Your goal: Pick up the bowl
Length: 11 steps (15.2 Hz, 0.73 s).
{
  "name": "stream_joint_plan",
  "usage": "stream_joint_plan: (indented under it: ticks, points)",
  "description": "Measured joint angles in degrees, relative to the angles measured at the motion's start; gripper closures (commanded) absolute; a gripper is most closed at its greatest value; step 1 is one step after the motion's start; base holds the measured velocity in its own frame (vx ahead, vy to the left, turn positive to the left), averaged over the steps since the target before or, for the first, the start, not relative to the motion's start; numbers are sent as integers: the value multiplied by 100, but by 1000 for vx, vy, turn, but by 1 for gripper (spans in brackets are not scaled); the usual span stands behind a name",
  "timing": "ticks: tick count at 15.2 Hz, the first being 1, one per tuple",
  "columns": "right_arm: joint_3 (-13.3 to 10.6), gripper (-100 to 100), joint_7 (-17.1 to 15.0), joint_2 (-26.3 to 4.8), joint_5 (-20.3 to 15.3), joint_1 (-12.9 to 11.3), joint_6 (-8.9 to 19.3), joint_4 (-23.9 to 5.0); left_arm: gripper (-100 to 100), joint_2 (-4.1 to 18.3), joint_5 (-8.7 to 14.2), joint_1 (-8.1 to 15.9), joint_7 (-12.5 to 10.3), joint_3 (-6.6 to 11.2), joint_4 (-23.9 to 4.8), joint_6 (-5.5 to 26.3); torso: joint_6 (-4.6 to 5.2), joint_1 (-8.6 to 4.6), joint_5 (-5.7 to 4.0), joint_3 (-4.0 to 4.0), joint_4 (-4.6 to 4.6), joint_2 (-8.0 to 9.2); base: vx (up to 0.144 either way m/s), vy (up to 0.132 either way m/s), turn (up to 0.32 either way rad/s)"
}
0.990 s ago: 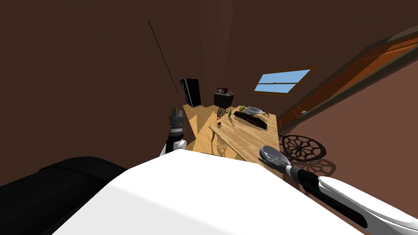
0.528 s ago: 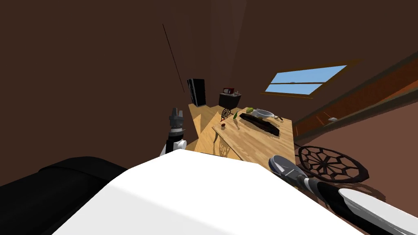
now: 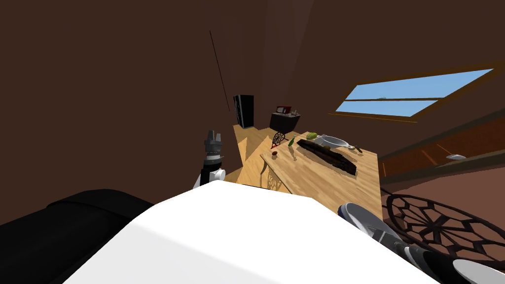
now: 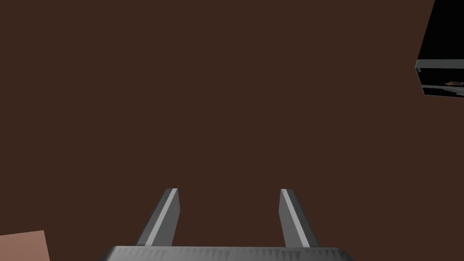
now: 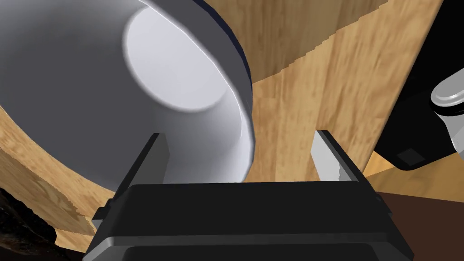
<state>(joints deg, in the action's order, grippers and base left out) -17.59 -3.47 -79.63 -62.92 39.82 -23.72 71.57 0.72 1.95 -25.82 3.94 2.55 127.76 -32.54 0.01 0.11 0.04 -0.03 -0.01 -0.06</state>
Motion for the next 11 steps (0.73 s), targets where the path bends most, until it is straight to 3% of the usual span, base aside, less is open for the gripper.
stream_joint_plan:
  ticks: [2,6,7,11]
  points:
    - [-51,-100,-15,-36,-55,61,12,-21,0,0,0,0,0,0,0,0,1,-2,-2,2,1,4,15,-6,48]
    - [-185,-100,168,341,-82,-27,127,-255,0,1,0,0,0,1,0,0,-1,-25,-8,1,1,1,27,-41,95]
    - [-203,100,166,356,-89,-33,152,-258,0,1,0,0,0,1,0,0,1,-22,-7,1,1,2,7,-12,4]
    - [-202,100,161,357,-85,-32,149,-258,0,0,0,0,0,1,0,0,-2,-11,-3,6,3,9,1,-1,-3]
